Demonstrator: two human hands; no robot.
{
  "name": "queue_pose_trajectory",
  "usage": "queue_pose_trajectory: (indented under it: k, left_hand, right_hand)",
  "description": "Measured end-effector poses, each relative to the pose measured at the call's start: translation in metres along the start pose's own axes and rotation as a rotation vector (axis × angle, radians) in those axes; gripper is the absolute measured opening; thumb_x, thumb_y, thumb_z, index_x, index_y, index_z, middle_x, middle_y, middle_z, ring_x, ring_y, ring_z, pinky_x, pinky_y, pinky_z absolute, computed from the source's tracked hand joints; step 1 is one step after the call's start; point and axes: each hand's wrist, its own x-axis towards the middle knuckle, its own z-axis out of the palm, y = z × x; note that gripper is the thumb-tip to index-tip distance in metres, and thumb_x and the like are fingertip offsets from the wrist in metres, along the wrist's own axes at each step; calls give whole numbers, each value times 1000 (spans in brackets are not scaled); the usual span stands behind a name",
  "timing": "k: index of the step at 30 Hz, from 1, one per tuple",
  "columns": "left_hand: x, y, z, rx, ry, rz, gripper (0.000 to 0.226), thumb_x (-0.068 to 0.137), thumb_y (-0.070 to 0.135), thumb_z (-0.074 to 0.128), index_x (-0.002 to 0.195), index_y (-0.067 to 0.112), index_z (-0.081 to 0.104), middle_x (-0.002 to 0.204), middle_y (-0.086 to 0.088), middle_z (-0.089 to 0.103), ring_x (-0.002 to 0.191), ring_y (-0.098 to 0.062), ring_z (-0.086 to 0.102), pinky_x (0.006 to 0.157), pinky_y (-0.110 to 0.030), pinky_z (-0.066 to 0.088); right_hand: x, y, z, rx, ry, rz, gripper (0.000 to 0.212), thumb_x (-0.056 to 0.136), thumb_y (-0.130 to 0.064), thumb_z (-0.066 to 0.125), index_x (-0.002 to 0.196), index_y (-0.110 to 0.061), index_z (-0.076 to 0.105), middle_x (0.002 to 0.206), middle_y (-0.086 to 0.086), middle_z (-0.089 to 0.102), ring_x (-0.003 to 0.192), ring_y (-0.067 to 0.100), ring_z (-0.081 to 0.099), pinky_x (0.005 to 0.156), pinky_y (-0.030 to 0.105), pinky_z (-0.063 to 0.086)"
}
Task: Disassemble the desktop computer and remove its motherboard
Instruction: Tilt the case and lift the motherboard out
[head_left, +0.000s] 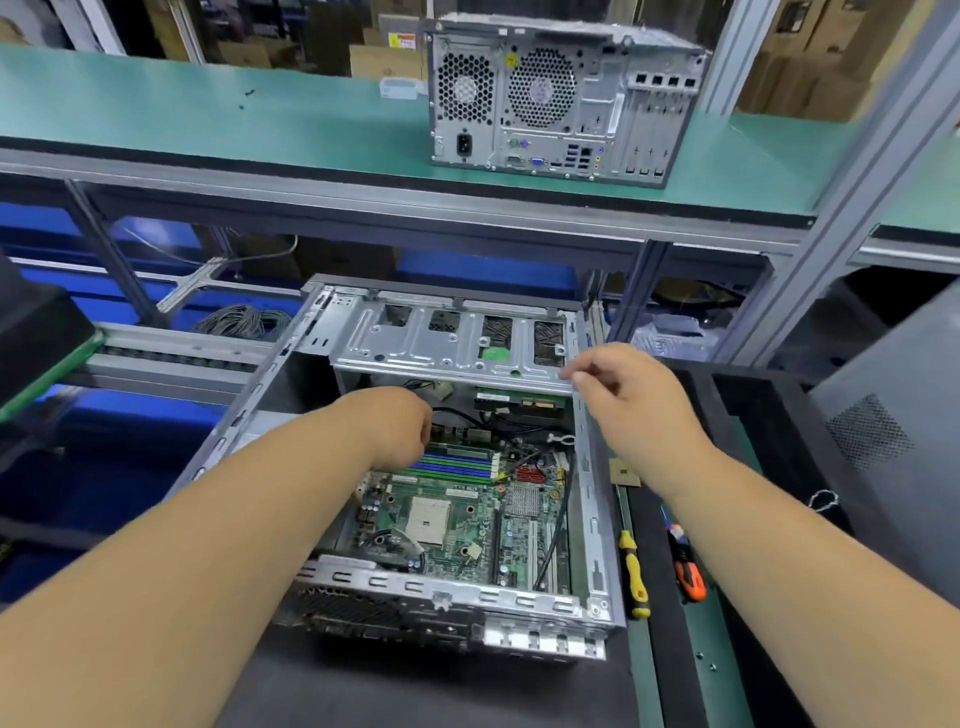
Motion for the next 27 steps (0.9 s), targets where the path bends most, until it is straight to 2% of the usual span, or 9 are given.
queue_pose_trajectory:
  k: [2,5,9,11,15,17,19,22,27]
  left_hand:
    - [7,-4,-3,49,-33,39,20,88,20,52,101,18,66,102,-2,65,90,-24,59,71,-30,43]
    - [19,-9,-4,97,-75,100,30,90,26,54,118,22,64,117,2,64,103,-21,59,77,-29,44]
    - [34,-11,12,127,-94,142,32,87,21,54,117,17,63,114,-4,66,100,-24,62,82,-34,51]
    - [38,-12,23,85,-70,139,36,86,16,54,122,16,54,118,-7,61,100,-25,59,78,-34,48]
    - [42,-14,32,110,38,108,50,85,16,57,132,13,42,125,-13,51,111,-30,54,85,-38,44]
    - [43,-14,31,166,53,69,56,83,19,59,136,14,40,128,-14,50,116,-32,51,94,-43,41]
    - [46,-14,31,198,17,40,60,82,21,60,138,14,38,130,-14,49,118,-33,49,98,-44,39]
    - [50,-13,32,205,-16,37,61,81,22,63,138,15,39,129,-12,49,117,-31,48,99,-43,39]
    - [50,-10,37,250,-85,64,57,81,22,65,135,16,47,126,-8,53,114,-27,52,96,-39,41]
  right_hand:
    - [3,-31,3,-26,-117,-77,16,94,-24,57,90,-36,66,92,-22,57,87,-5,53,74,16,42]
    - [6,-66,19,-123,-414,-138,15,93,-25,57,92,-31,71,87,-20,59,82,-3,55,74,24,46]
    - [8,-81,62,-439,-949,-169,20,93,-23,56,105,-25,72,104,-8,68,88,11,58,74,25,43]
    - [7,-78,89,-558,-1081,-152,27,93,-10,53,109,-18,72,112,-1,69,94,18,61,74,26,43]
    - [12,-59,127,-676,-1046,-61,25,89,-1,53,106,-5,71,107,16,69,99,33,64,85,42,54]
    - [13,-48,135,-690,-1028,-25,24,88,-3,55,107,-5,69,107,16,68,97,32,64,85,41,55]
    - [10,-39,139,-715,-1003,-19,22,88,-12,61,108,-6,66,106,13,67,90,29,61,77,36,53]
    - [3,-35,144,-737,-968,-46,41,82,-36,73,107,-8,57,96,8,60,78,25,51,65,33,44]
    - [-3,-38,151,-700,-950,-106,47,78,-41,75,107,-9,56,88,6,53,77,27,54,61,34,44]
